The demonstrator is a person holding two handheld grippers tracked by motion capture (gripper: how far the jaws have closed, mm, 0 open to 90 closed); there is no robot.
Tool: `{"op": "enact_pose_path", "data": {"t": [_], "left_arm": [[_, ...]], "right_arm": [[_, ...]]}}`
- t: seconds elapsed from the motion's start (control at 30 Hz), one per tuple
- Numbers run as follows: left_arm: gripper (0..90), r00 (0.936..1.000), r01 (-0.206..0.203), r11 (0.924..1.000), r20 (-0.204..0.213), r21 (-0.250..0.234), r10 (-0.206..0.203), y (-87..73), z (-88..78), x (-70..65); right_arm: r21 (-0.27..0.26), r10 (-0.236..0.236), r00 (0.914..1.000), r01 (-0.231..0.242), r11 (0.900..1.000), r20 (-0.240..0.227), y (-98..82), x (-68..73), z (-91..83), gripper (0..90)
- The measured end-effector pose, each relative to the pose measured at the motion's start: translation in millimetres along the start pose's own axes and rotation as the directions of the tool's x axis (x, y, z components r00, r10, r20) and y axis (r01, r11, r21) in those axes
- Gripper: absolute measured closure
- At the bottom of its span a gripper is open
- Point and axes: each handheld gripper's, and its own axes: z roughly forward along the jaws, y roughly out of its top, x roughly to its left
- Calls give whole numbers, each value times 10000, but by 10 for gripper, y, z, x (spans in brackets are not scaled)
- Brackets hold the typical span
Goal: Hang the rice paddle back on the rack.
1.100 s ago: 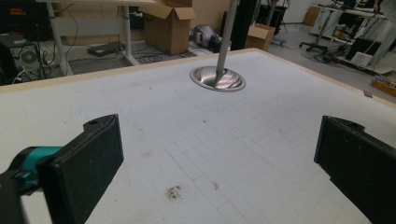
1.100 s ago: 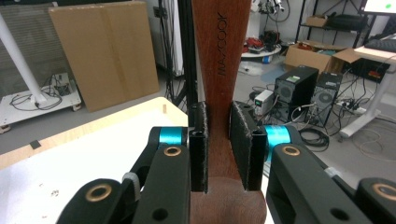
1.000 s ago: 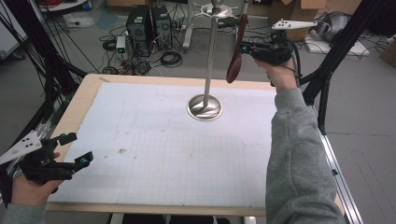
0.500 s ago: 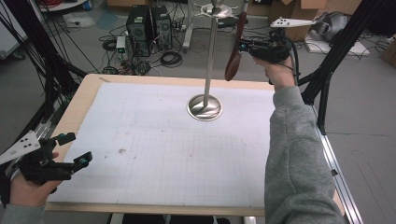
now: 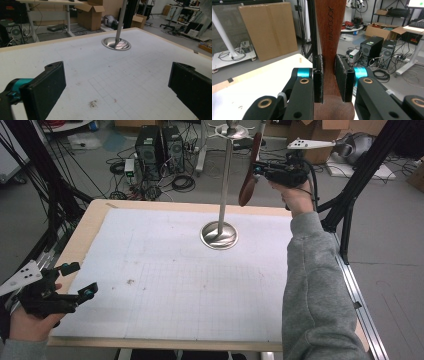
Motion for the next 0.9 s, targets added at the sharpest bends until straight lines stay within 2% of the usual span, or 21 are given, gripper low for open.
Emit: {"op": "enact_pose_path", "data": {"t": [0.9], "left_arm": [[18, 9999, 24, 10000, -122, 15, -24, -20, -35, 7]], "right_arm": [[-55, -21, 10000, 20, 10000, -96, -15, 5, 126, 772]]}}
